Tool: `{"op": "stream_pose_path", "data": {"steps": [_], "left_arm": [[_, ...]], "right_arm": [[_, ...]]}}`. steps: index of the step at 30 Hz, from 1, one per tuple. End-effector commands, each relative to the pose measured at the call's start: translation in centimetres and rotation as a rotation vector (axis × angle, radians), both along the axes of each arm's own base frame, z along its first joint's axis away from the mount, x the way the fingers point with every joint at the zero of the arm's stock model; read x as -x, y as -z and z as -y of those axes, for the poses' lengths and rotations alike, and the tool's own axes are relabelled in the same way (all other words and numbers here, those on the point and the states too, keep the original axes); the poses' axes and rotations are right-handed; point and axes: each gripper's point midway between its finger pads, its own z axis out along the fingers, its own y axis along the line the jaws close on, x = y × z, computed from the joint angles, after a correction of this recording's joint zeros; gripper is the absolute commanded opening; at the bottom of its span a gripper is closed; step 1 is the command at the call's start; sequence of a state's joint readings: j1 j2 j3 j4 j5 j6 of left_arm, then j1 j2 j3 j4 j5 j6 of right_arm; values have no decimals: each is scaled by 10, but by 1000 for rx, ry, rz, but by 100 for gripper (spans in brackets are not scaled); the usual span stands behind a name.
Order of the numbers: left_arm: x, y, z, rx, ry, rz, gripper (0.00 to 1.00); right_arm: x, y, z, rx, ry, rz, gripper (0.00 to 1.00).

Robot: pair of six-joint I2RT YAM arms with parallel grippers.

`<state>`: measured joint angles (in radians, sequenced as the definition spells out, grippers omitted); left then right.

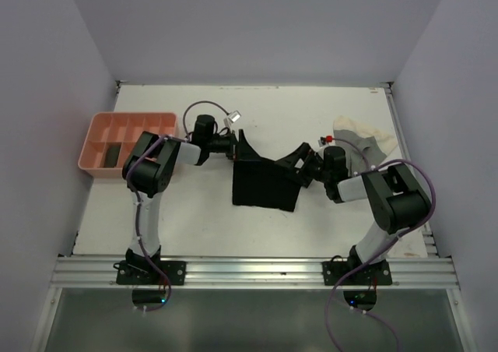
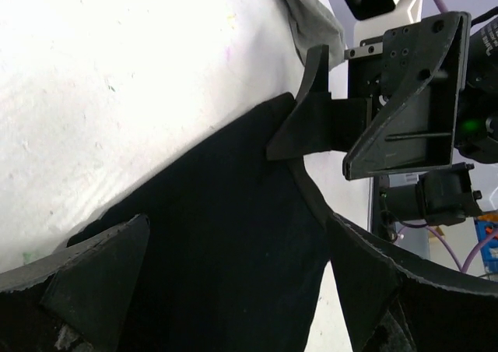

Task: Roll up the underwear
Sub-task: Fold the underwear

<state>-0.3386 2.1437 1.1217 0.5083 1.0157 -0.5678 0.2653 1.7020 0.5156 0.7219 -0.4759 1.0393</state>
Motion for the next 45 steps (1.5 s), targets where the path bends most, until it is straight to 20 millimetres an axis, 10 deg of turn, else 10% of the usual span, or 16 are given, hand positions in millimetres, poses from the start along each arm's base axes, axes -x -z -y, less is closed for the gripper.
{"op": "stream_pose_path", "data": {"steps": [1,9,16,33,40,45], "left_arm": [[-20,17,3,-1,-64,-23,100],[2,-72,3,134,27,165,100],[7,-107,25,206,9,186,100],[-18,-10,34,177,-117,-84,100],[2,-83,26,139,45,127,100],[45,-79,10,79,127,142,100]], "right_arm": [[2,6,7,24,-22,3,94],[-19,-62,10,-37,11,131,89],[-39,-56,26,17,141,98,82],[-38,29,40,41,199,-71,81],[-40,-24,48,42,132,7,82],[-20,-60,38,-6,92,40,83]]}}
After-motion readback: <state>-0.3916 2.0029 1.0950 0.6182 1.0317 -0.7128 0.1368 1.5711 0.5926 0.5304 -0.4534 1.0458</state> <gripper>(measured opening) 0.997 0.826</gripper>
